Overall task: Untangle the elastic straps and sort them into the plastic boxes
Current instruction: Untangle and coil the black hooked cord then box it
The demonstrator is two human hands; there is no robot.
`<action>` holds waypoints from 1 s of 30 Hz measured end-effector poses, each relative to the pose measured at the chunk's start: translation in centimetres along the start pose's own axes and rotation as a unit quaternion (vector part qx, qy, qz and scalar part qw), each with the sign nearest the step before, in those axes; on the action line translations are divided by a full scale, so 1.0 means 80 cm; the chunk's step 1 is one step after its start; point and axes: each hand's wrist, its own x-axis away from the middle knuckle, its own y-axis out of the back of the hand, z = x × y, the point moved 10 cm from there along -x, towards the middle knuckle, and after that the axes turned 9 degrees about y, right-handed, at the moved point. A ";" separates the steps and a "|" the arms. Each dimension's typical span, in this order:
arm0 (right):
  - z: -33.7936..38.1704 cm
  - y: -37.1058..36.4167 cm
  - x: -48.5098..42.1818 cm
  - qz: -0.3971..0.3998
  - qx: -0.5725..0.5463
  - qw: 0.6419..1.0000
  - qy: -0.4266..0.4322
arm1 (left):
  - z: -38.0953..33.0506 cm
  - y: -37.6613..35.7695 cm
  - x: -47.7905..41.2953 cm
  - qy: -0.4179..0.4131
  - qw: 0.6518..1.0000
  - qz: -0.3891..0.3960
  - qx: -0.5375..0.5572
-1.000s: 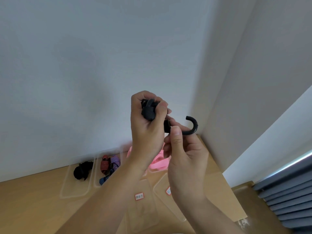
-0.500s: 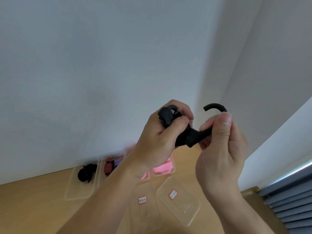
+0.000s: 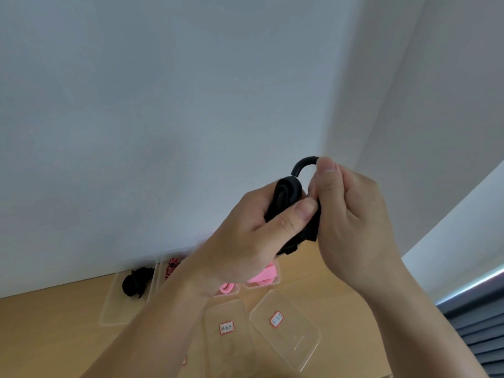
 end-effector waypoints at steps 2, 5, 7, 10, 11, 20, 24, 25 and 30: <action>0.004 -0.004 -0.003 0.031 0.011 0.999 0.012 | -0.003 -0.001 0.000 0.005 0.999 0.024 -0.035; 0.002 -0.009 -0.007 0.073 0.004 0.997 0.007 | -0.010 -0.002 0.001 0.009 0.995 0.051 -0.082; -0.004 -0.010 -0.010 0.100 0.004 0.995 -0.003 | -0.013 0.001 0.001 0.005 0.991 0.048 -0.124; -0.012 -0.012 -0.010 0.140 -0.026 0.990 -0.018 | -0.017 0.006 -0.001 -0.005 0.983 0.036 -0.181; -0.013 -0.015 -0.009 0.157 -0.045 0.986 -0.024 | -0.018 0.006 -0.001 -0.004 0.982 0.036 -0.187; -0.028 -0.032 -0.016 0.147 -0.096 0.983 -0.053 | -0.010 0.027 -0.006 0.031 0.977 -0.058 -0.202; -0.034 -0.027 -0.018 0.109 -0.081 0.990 -0.046 | -0.005 0.035 -0.005 0.029 0.987 -0.071 -0.145; -0.034 -0.025 -0.019 0.099 -0.061 0.992 -0.042 | -0.005 0.036 -0.005 0.024 0.990 -0.075 -0.120; -0.026 -0.025 -0.020 0.045 -0.016 0.999 -0.021 | -0.010 0.042 -0.006 -0.029 0.986 -0.162 -0.017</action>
